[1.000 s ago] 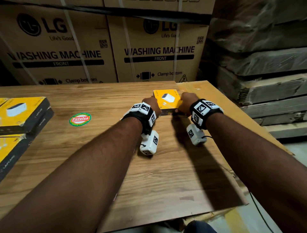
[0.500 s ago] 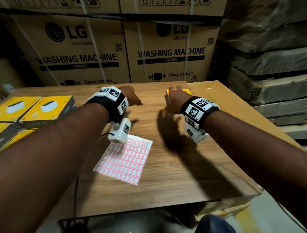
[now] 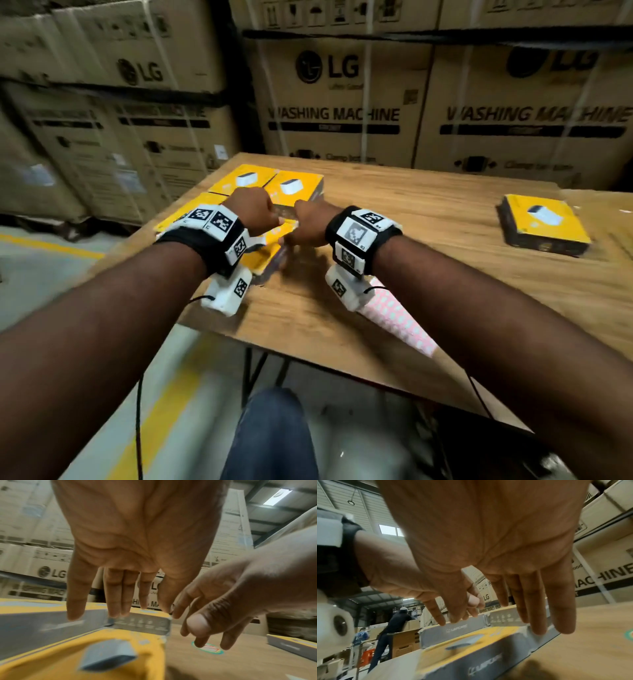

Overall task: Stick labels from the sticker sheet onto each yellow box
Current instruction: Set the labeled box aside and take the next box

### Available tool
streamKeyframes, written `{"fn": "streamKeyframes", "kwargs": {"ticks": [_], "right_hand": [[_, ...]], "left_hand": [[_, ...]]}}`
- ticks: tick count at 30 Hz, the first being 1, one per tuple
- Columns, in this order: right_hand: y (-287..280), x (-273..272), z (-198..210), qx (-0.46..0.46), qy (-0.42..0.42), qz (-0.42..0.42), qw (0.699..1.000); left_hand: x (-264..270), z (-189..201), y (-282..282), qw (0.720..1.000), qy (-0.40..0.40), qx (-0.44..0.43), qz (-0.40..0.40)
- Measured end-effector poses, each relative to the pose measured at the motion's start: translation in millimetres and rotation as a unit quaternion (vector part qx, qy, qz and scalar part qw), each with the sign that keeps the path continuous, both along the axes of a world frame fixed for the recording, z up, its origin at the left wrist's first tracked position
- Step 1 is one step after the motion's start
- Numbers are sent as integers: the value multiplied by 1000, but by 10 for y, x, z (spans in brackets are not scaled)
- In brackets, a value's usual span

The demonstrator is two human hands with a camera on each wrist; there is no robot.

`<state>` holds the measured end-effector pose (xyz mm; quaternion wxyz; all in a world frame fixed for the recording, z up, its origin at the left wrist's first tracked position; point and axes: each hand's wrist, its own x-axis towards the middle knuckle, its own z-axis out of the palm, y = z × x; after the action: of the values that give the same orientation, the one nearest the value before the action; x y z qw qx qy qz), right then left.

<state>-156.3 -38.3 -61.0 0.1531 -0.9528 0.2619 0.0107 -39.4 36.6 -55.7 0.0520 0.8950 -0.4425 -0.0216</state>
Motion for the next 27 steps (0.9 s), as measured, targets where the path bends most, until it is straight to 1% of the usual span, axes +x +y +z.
{"fn": "streamKeyframes", "kwargs": {"ticks": [3,5,6,8,11,13,21,24,27], "right_hand": [[204,188,-69,12,8,23,1000],[273,248,-116,10,12,18,1000],[300,272,-140,11,10,21,1000],[312,304,-204,41,7,12,999],[331,307,-287,69,40,-14,997],[346,294,-328,71,49,-13,996],[318,256,-368,103,25,4,994],[279,181,-326,75,34,8,997],[219,110,-318,63,44,2,997]], "left_hand": [[175,-105,302,999,7,6,33],[220,-206,396,999,10,18,42],[237,-254,429,999,9,25,47],[243,-327,464,998,0,35,57],[207,-398,471,997,-16,36,68],[163,-416,458,996,-27,33,76],[183,-249,391,993,61,37,96],[211,-248,384,988,103,48,107],[232,-303,388,984,126,76,98]]}}
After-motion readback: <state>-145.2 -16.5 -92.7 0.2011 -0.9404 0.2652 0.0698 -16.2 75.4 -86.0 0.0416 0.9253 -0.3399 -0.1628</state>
